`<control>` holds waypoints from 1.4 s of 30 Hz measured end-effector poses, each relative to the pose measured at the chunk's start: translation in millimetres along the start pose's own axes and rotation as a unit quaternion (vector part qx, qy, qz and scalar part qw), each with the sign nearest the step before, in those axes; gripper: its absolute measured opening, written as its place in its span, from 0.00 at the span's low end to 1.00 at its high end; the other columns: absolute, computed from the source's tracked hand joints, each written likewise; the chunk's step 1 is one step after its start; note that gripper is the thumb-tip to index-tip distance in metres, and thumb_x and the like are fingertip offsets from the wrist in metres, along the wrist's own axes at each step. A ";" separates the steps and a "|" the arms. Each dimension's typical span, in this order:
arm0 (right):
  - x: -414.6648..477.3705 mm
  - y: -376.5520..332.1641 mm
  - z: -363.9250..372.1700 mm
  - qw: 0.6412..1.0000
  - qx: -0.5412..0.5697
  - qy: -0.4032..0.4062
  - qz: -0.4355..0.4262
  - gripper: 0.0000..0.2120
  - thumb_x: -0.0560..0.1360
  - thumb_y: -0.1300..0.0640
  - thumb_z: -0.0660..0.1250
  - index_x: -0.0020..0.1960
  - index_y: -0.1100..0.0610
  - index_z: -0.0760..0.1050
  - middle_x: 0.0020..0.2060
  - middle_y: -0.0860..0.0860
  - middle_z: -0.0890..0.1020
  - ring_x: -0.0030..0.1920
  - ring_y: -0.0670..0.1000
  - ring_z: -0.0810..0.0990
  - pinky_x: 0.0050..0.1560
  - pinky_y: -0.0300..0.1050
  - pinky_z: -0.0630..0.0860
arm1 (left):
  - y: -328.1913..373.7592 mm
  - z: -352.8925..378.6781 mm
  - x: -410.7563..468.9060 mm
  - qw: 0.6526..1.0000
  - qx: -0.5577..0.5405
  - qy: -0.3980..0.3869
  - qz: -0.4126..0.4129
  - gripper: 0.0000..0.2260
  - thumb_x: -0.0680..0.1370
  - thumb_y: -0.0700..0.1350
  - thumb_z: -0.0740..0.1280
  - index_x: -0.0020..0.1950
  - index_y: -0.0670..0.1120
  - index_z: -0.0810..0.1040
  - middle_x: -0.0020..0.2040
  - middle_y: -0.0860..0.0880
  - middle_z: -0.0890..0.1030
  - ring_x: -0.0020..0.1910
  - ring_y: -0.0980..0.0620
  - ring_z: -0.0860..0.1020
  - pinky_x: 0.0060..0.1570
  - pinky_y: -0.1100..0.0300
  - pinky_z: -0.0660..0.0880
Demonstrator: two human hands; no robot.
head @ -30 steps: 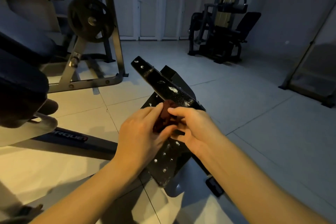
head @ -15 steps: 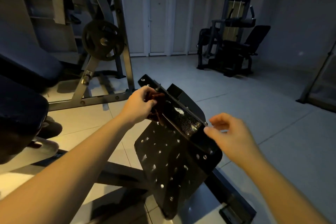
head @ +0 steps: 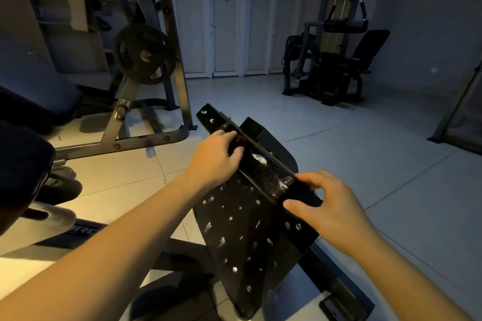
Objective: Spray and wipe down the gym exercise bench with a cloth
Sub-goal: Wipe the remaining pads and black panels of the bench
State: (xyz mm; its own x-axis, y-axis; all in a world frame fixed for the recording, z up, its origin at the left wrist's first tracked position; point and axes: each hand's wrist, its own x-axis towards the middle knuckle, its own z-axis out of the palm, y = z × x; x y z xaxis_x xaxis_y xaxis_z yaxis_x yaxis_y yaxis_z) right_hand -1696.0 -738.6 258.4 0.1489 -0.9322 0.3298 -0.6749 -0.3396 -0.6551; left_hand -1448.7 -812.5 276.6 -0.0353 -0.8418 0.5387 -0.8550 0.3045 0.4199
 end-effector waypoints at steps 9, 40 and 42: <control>-1.1 1.9 7.3 0.997 -0.061 0.025 -0.050 0.29 0.68 0.38 0.75 0.66 0.45 0.74 0.55 0.39 0.76 0.59 0.45 0.75 0.61 0.49 0.76 | -4.3 2.4 19.4 0.978 -0.166 0.015 -0.122 0.15 0.79 0.45 0.72 0.66 0.46 0.82 0.60 0.47 0.83 0.58 0.49 0.81 0.57 0.58 0.79; 1.4 19.0 21.7 0.991 -0.077 0.066 -0.087 0.30 0.68 0.39 0.76 0.67 0.48 0.73 0.57 0.42 0.75 0.60 0.46 0.73 0.59 0.52 0.78 | 14.2 -1.0 6.7 0.984 -0.100 0.040 -0.141 0.13 0.80 0.44 0.72 0.64 0.46 0.83 0.58 0.47 0.84 0.55 0.52 0.82 0.48 0.63 0.78; 1.9 17.1 21.0 0.992 -0.071 0.062 -0.085 0.30 0.69 0.40 0.76 0.67 0.48 0.73 0.57 0.43 0.75 0.60 0.47 0.73 0.60 0.53 0.78 | 28.0 -2.9 -13.6 0.984 -0.139 0.016 -0.108 0.13 0.80 0.43 0.72 0.64 0.47 0.82 0.58 0.49 0.84 0.51 0.57 0.81 0.45 0.68 0.78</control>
State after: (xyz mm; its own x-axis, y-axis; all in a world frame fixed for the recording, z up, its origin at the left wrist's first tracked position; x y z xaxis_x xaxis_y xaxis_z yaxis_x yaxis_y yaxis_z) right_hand -1692.0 -748.8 233.6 0.1860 -0.8375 0.5138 -0.7441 -0.4615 -0.4830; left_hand -1470.6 -791.2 283.1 0.1508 -0.8874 0.4357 -0.6667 0.2341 0.7076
